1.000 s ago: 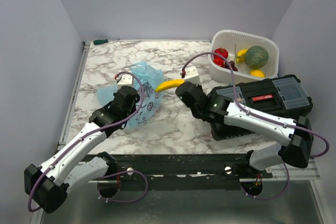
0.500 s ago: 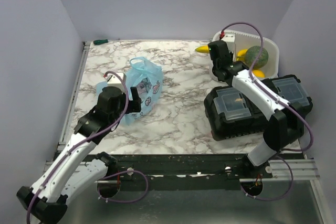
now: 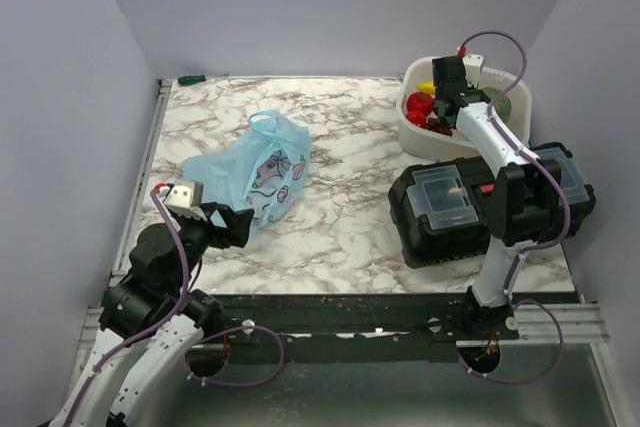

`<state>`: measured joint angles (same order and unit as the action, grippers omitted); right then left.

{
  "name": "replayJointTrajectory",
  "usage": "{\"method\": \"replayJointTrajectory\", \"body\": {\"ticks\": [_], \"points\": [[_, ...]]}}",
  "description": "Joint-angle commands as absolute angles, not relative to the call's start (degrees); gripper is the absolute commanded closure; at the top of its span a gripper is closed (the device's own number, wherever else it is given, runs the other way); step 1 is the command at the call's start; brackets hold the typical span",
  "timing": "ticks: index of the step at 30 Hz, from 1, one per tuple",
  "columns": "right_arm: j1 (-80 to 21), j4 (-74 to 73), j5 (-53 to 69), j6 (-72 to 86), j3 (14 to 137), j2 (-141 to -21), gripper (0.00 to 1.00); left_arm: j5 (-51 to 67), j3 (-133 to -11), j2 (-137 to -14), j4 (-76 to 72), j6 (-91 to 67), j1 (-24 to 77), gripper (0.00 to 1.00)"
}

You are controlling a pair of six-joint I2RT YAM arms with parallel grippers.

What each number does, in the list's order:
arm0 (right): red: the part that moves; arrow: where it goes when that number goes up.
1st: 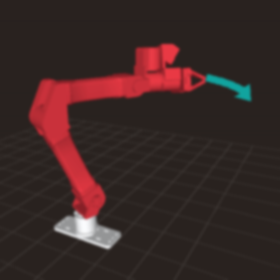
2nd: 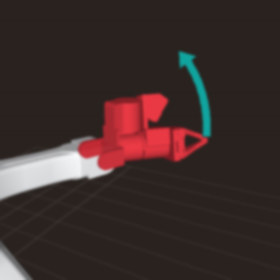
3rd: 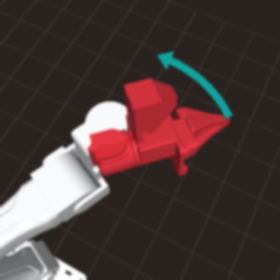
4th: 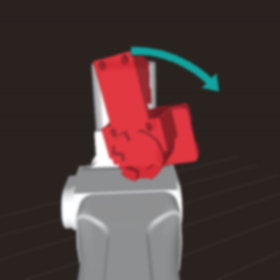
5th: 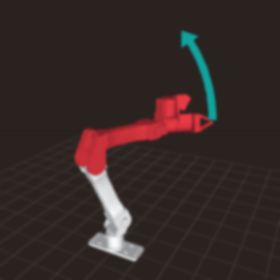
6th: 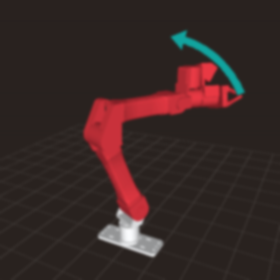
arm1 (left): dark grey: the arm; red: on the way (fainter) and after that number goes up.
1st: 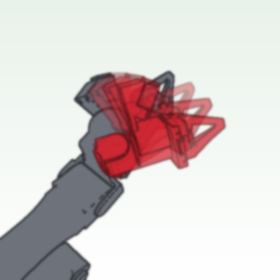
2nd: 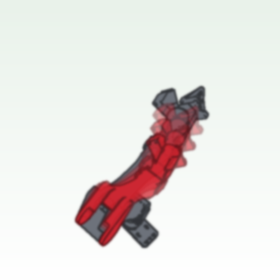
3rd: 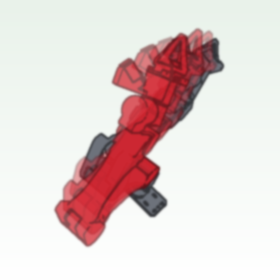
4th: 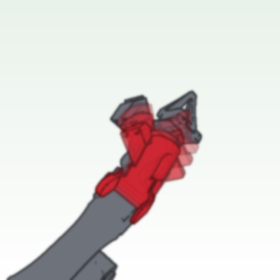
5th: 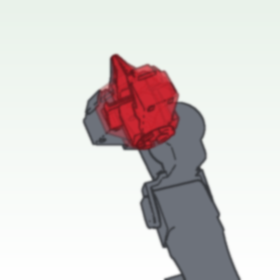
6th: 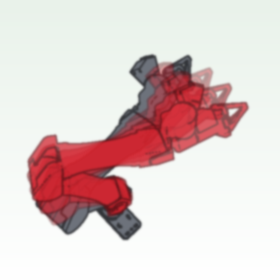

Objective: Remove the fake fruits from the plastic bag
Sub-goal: Place the fake fruit in the bin.

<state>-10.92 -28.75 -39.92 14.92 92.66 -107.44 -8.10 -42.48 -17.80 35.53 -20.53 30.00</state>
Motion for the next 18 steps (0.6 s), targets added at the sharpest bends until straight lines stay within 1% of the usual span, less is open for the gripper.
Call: {"method": "replayJointTrajectory", "body": {"ticks": [1,5,9,12,15,18], "points": [[-10.6,-33.7,-37.1,14.7,97.7,-112.1,0.99,-6.3,-38.3,-13.3,33.9,-19.8,29.7,0.11],[-10.6,-38.1,-35.1,14.3,102.9,-117.1,0.99,-6.9,-38.9,-12.3,34.1,-18.6,29.7,0.11],[-10.6,-41.9,-34.9,14.4,107.5,-120.5,0.99,-4.4,-38.7,-12.0,33.7,-18.3,29.7,0.11],[-10.6,-42.3,-34.1,14.4,108.6,-121.3,0.92,-2.6,-38.5,-11.6,33.5,-18.4,29.7,0.11],[-10.6,-42.6,-31.8,14.4,109.3,-121.9,0.78,-0.8,-38.2,-11.1,32.7,-18.5,29.7,0.11],[-10.6,-44.3,-30.7,15.1,110.6,-122.9,0.73,0.0,-38.0,-10.8,32.4,-18.5,29.7,0.11]]}}
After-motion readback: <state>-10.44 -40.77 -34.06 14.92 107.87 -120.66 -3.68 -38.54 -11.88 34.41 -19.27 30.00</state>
